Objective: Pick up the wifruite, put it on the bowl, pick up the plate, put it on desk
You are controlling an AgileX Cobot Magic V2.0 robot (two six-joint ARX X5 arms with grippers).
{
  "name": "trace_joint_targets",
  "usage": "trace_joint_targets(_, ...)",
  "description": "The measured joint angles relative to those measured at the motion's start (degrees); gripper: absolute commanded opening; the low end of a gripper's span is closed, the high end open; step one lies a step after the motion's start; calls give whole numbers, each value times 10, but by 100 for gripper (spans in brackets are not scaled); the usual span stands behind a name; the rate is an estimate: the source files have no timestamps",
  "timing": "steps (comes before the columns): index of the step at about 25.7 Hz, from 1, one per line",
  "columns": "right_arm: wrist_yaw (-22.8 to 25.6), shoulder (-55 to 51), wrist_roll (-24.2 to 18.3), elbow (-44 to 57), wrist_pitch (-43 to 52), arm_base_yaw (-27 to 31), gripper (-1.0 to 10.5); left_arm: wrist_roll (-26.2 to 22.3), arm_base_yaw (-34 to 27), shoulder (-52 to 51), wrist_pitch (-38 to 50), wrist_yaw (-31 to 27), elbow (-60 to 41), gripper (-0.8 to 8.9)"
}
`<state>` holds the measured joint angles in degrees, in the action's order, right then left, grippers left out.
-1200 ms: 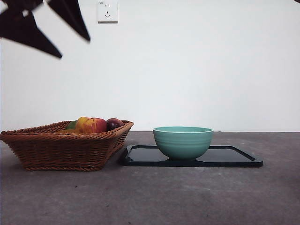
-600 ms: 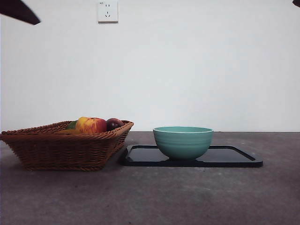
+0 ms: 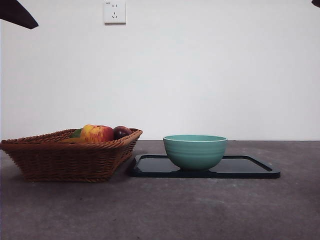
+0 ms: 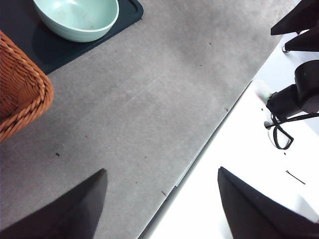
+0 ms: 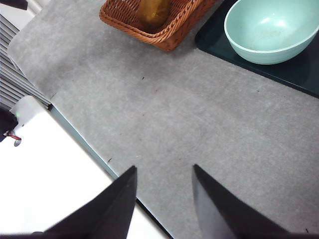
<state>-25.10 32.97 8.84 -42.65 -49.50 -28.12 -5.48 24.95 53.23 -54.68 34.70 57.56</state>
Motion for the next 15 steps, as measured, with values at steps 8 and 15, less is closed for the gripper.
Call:
trace_joint_targets(8, 50, 0, 53, 0, 23, 0, 238, 0, 0, 0, 0, 0, 0, 343)
trace_joint_targets(15, 111, 47, 132, -25, 91, 1, 286, 0, 0, 0, 1, 0, 0, 343)
